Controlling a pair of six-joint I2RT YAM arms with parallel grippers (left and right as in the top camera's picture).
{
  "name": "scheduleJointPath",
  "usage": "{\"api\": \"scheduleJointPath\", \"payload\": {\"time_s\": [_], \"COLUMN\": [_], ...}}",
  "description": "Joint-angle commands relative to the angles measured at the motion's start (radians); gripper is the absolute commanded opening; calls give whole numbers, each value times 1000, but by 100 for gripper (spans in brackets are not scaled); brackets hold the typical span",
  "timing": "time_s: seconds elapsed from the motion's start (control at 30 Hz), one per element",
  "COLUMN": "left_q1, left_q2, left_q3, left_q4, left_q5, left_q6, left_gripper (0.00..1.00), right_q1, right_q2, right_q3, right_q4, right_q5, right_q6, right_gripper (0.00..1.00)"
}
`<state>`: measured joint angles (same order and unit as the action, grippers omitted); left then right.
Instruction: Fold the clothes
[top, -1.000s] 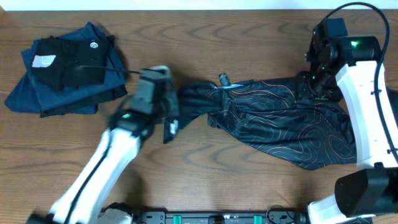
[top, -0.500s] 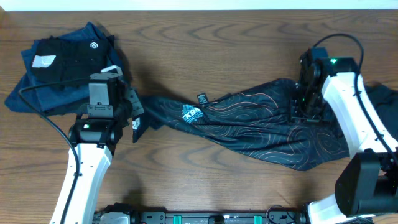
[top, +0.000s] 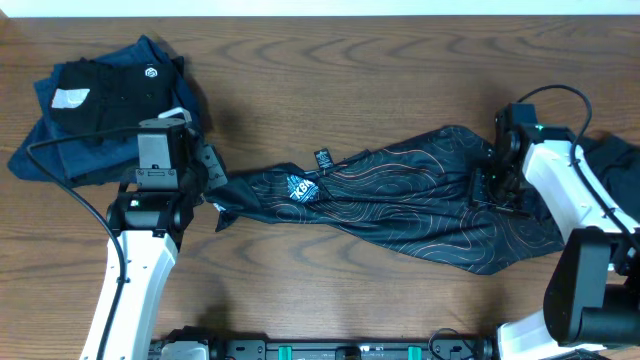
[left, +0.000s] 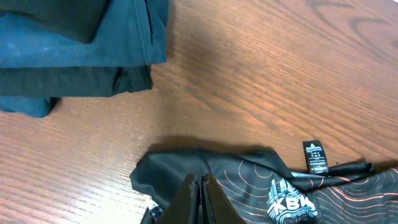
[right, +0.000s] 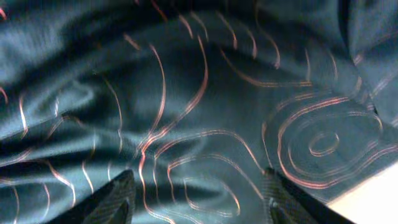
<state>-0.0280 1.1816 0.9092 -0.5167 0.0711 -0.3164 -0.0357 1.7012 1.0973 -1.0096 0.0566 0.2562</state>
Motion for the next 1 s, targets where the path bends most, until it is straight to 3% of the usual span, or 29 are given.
{"api": "scheduleJointPath", "payload": {"time_s": [0.0, 0.17, 0.3, 0.6, 0.77, 0.87, 0.9, 0.97], "left_q1": [5, 4, 4, 4, 4, 4, 4, 4], "left_q2": [-6, -6, -6, 0, 0, 0, 0, 2], "left_q3": [10, 8, -2, -4, -4, -4, -4, -7], "left_q4": [-25, -85, -124, -185, -233, -271, -284, -299], "left_q5": [17, 92, 101, 105, 106, 135, 147, 156], "left_q6": [12, 12, 12, 12, 12, 12, 12, 11], "left_gripper": [6, 6, 6, 6, 7, 17, 31, 43], "right_q1": [-3, -3, -2, 0, 0, 0, 0, -1], "right_q2": [0, 5, 12, 88, 183, 201, 201, 195], "right_q3": [-45, -125, -179, -209, -185, -103, -62, 44], "right_q4": [63, 188, 307, 737, 1022, 1011, 987, 898], "right_q5": [7, 6, 6, -3, -85, -87, -87, -83], "right_q6": [16, 16, 16, 18, 20, 19, 8, -26], "right_gripper": [60, 53, 34, 22, 27, 26, 28, 32]}}
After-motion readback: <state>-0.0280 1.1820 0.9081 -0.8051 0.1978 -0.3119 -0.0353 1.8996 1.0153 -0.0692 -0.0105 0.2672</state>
